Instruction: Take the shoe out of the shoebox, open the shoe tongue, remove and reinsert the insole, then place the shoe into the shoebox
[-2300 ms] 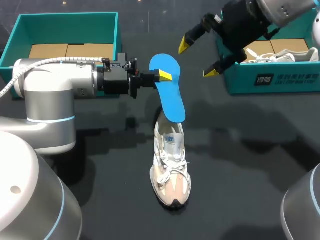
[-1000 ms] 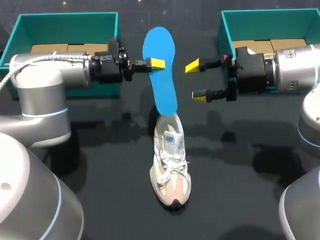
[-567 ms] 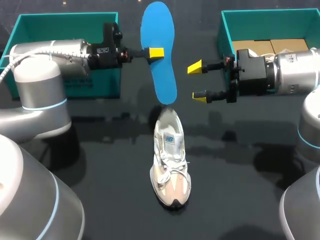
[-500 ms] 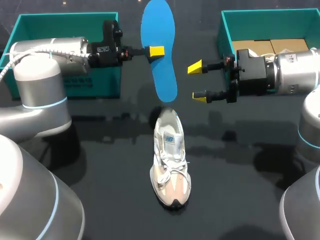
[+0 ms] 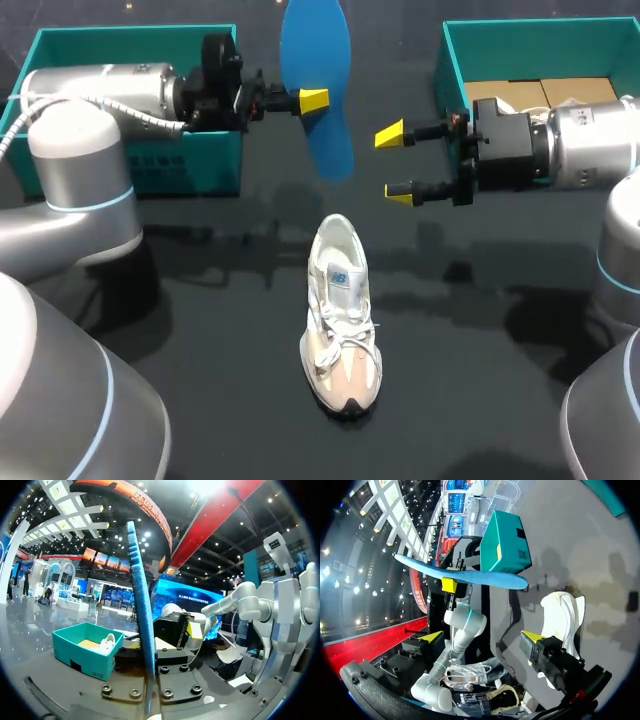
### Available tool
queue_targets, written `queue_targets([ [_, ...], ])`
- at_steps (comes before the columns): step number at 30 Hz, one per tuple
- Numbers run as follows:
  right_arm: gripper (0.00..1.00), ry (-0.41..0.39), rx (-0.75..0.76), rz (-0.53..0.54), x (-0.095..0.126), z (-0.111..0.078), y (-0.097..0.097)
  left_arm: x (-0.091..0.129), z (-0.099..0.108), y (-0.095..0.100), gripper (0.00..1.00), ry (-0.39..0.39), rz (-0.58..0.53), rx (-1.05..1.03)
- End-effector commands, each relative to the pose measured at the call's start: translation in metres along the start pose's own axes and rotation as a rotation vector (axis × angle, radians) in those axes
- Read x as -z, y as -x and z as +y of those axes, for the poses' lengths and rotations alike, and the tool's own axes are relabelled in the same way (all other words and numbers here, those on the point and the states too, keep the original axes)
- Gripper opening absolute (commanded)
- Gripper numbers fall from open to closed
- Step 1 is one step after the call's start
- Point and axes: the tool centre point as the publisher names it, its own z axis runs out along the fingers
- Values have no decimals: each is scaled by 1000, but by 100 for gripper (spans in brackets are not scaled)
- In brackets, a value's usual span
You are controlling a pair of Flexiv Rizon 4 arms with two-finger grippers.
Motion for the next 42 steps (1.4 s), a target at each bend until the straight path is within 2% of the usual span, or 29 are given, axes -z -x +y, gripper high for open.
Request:
queue_targets([
  [1, 100, 2, -1, -2, -2, 0, -1, -1, 2, 0, 0, 3, 8, -46],
  [7, 100, 2, -1, -2, -2, 0, -1, -5, 14, -1, 0, 67, -31, -307],
  [14, 100, 2, -1, -2, -2, 0, -1, -2, 15, -4, 0, 114, -45, -637],
  [18, 100, 2, -1, -2, -2, 0, -1, 0, 13, -7, 0, 107, -14, -784],
  [25, 100, 2, -1, -2, -2, 0, -1, -2, 14, -20, 0, 145, 36, -1000],
  [41, 100, 2, -1, -2, -2, 0, -1, -3, 18, -24, 0, 155, 48, -1033],
  [42, 100, 2, -1, -2, -2, 0, -1, -4, 18, -27, 0, 158, 68, -1109],
])
